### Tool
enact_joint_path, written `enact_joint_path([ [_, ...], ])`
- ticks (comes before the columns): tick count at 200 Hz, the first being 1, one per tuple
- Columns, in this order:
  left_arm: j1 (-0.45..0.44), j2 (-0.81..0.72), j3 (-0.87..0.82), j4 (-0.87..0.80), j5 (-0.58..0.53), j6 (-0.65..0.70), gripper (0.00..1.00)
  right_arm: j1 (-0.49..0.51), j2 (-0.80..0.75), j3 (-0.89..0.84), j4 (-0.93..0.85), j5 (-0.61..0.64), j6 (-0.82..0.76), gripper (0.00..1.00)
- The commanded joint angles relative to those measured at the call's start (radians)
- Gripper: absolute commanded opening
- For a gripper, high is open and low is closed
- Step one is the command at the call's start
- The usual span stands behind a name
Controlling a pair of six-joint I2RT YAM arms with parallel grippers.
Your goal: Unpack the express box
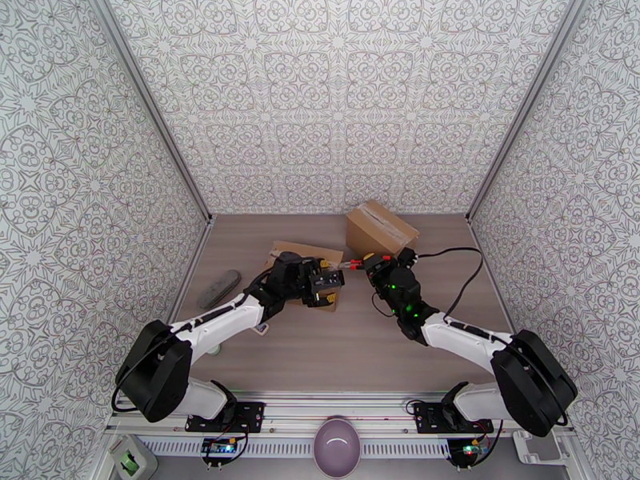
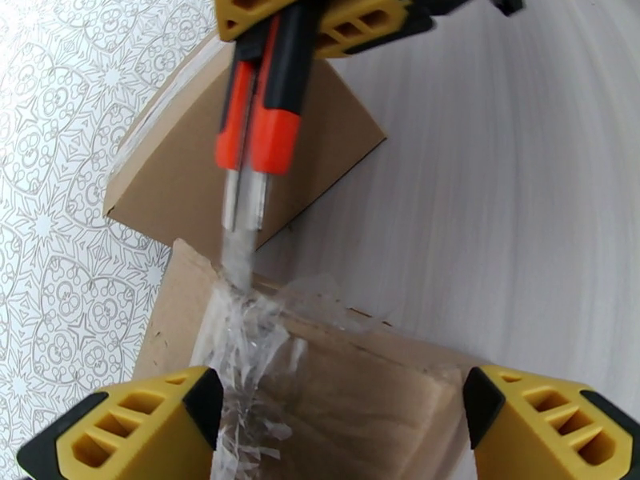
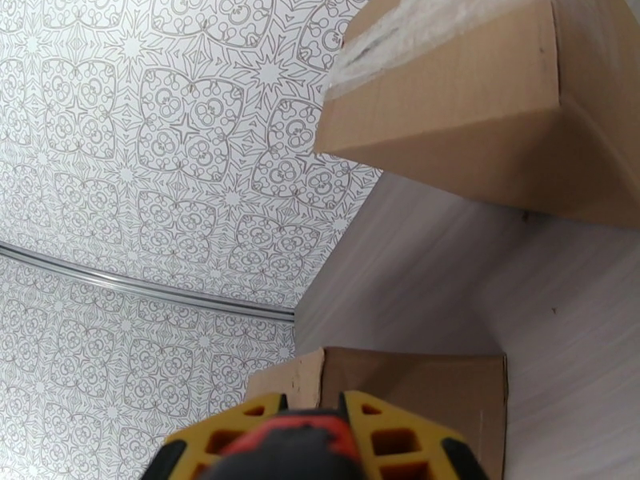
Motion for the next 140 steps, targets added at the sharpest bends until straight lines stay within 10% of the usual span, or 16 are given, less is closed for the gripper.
enact_joint_path([
  [1,-0.007,0.024,-0.002,0.070,-0.088,-0.034,0.85,0.020,-0.024,0.000,-0.062,-0.040,0.017,0.00],
  [140,-0.010,0.040,0.001,0.124,-0.180,-0.110,0.85,0.039,-0.131,-0.046,-0.204,-0.092,0.013,0.00],
])
